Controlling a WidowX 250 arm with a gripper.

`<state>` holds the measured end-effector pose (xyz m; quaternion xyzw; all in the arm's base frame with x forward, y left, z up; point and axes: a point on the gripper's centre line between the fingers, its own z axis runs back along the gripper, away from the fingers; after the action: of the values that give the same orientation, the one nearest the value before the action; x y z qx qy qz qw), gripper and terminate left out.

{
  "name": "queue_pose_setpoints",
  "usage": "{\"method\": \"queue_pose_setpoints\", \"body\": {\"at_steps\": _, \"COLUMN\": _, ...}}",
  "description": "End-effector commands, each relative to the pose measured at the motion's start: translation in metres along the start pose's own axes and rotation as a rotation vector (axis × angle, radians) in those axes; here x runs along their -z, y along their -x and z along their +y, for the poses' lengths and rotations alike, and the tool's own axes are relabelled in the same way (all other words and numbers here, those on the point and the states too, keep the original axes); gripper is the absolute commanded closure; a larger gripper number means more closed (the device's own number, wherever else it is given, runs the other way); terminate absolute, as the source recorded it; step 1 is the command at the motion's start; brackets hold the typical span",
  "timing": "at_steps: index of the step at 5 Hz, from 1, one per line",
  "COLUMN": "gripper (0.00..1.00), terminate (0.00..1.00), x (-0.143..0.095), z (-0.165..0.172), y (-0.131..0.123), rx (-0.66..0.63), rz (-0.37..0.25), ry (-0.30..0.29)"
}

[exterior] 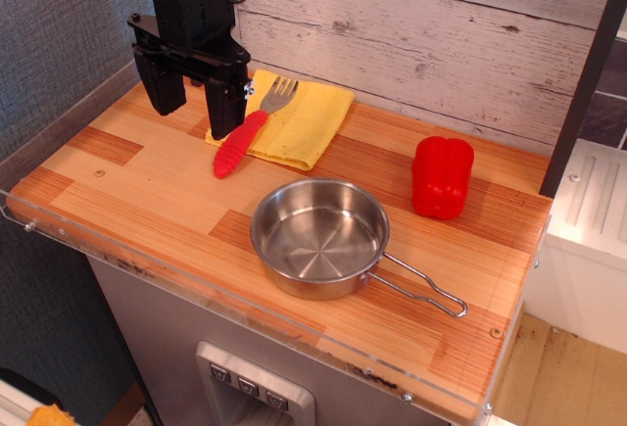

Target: Put the pepper inside of the pot.

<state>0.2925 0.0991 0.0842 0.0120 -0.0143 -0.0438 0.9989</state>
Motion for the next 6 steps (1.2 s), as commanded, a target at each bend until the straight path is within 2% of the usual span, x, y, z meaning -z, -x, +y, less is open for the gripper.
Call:
{"method": "queue_pose_setpoints", "body": {"at_steps": 1, "gripper": 0.00, "terminate": 0.00, "x": 0.000, "z": 0.000, "y": 0.000, "rx": 0.000, "rz": 0.000, "ry": 0.000}}
{"method": "queue_pose_setpoints", "body": {"at_steps": 2, "gripper": 0.00, "terminate": 0.00, "x": -0.005, "z": -0.026, "y": -0.015, "rx": 0.031, "rz": -0.034, "ry": 0.003}}
{"method": "queue_pose_setpoints", "body": {"at_steps": 3, "gripper": 0.00, "terminate": 0.00, "x": -0.017, "z": -0.067, "y": -0.031, "rx": 0.058, "rz": -0.085, "ry": 0.007}}
{"method": "queue_pose_setpoints", "body": {"at_steps": 4, "gripper": 0.00, "terminate": 0.00, "x": -0.026, "z": -0.106, "y": -0.046, "rx": 0.039, "rz": -0.126, "ry": 0.043}}
{"method": "queue_pose_setpoints", "body": {"at_steps": 5, "gripper": 0.00, "terminate": 0.00, "x": -0.025, "z": -0.139, "y": -0.060, "rx": 0.019, "rz": -0.141, "ry": 0.076}}
{"method": "queue_pose_setpoints", "body": {"at_steps": 6, "gripper": 0.00, "terminate": 0.00, "x": -0.020, "z": -0.167, "y": -0.074, "rx": -0.010, "rz": -0.152, "ry": 0.084}}
